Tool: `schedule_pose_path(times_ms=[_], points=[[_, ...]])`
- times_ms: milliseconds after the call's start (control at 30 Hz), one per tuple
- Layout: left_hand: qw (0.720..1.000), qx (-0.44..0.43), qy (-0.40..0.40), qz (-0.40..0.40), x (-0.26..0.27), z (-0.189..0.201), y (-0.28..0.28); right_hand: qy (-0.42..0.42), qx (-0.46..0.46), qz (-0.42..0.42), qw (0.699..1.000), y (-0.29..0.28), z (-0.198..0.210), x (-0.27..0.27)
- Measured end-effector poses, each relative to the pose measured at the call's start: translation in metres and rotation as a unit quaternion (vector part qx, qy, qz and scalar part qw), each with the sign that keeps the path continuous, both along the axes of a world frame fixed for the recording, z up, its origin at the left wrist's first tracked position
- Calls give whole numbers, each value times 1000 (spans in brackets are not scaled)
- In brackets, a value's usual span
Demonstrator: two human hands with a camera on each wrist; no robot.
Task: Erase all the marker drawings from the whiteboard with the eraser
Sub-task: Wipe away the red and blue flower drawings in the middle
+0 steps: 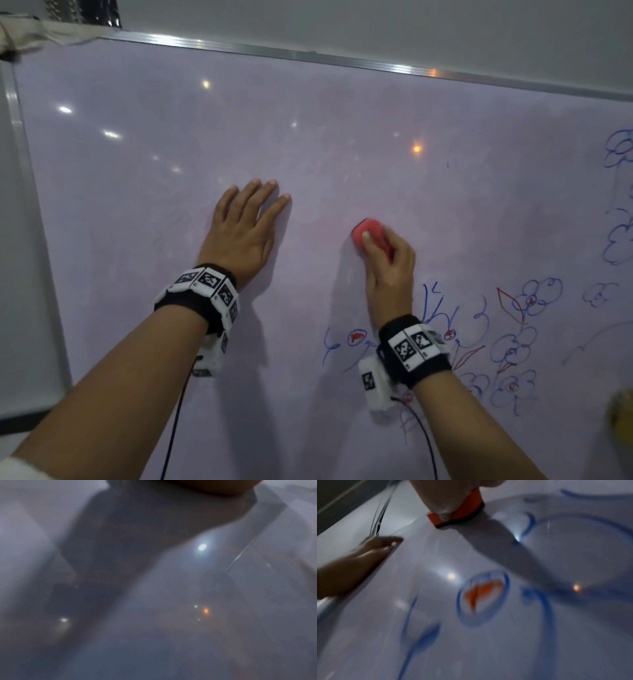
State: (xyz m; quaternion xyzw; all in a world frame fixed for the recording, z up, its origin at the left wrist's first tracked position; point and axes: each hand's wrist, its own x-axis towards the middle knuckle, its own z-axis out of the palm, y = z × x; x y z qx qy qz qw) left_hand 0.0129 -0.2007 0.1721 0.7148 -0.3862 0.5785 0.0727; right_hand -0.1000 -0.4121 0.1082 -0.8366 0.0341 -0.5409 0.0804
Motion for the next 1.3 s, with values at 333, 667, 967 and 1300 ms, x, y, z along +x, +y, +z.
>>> schedule_pose_path(times_ms=[333, 667, 967, 1300], points=[[1000, -8, -23, -1, -1, -1, -2, 83, -183, 204, 958, -28, -30, -22], [1000, 1, 1, 12, -4, -1, 0, 74, -350, 163, 920, -17, -157, -27], [1000, 2, 12, 16, -6, -1, -1, -16, 15, 26, 999, 13, -95, -10], [1000, 4, 3, 14, -3, 0, -1, -29, -25, -10, 999, -29, -91, -23]])
